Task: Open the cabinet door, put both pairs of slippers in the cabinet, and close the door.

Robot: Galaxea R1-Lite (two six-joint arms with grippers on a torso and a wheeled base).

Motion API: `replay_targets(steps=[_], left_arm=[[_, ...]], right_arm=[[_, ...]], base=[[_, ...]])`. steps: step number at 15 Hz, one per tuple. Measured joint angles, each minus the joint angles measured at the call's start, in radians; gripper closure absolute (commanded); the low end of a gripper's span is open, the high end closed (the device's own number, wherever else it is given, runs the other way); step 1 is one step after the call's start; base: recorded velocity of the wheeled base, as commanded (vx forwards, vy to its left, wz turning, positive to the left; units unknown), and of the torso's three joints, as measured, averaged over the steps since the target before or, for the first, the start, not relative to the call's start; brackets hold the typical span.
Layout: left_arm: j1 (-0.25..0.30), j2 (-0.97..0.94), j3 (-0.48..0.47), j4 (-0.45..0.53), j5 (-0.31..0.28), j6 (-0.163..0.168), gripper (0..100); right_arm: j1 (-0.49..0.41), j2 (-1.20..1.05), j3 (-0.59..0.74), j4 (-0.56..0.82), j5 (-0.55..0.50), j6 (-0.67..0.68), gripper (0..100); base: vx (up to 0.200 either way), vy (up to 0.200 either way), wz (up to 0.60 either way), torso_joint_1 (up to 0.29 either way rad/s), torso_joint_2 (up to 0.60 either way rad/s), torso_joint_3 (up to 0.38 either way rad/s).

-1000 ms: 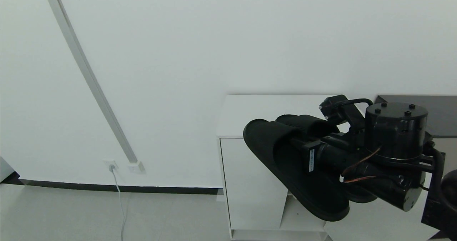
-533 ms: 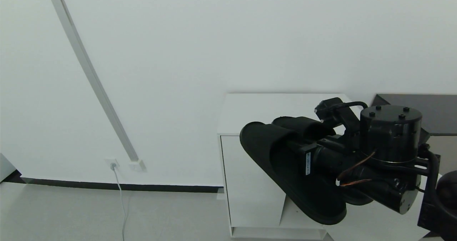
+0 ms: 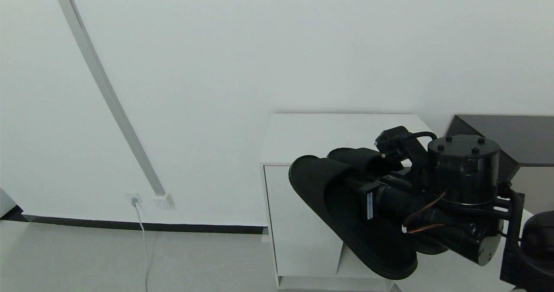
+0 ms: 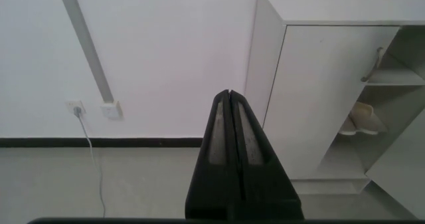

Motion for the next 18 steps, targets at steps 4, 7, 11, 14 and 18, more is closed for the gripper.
replay_targets(steps=[4,7,11,14,18], left_arm=[[0.001,0.000,0.000,0.000,-0.001,0.000,100],[0.000,0.000,0.000,-0.001,-0.001,0.000,100],[0.001,0.000,0.000,0.000,-0.001,-0.001,100],[0.001,0.000,0.000,0.000,-0.001,-0.001,100],[0.002,0.000,0.000,-0.001,-0.001,-0.003,100]], right_arm=[[0.000,0.004,0.003,0.001,-0.001,0.000,100],[-0.002,0.005,0.003,0.001,-0.001,0.000,100],[-0.002,0.005,0.010,0.000,-0.001,-0.014,100],[-0.001,0.005,0.016,0.000,-0.001,-0.018,100],[-0.004,0.005,0.018,0.000,-0.002,-0.018,100]], base=[[0.000,-0.200,0.00,0.004,0.00,0.004],[0.000,-0.200,0.00,0.004,0.00,0.001],[0.000,-0.200,0.00,0.000,0.00,0.004],[0.000,-0.200,0.00,0.002,0.00,0.004],[0.000,0.000,0.00,0.000,0.00,0.000]])
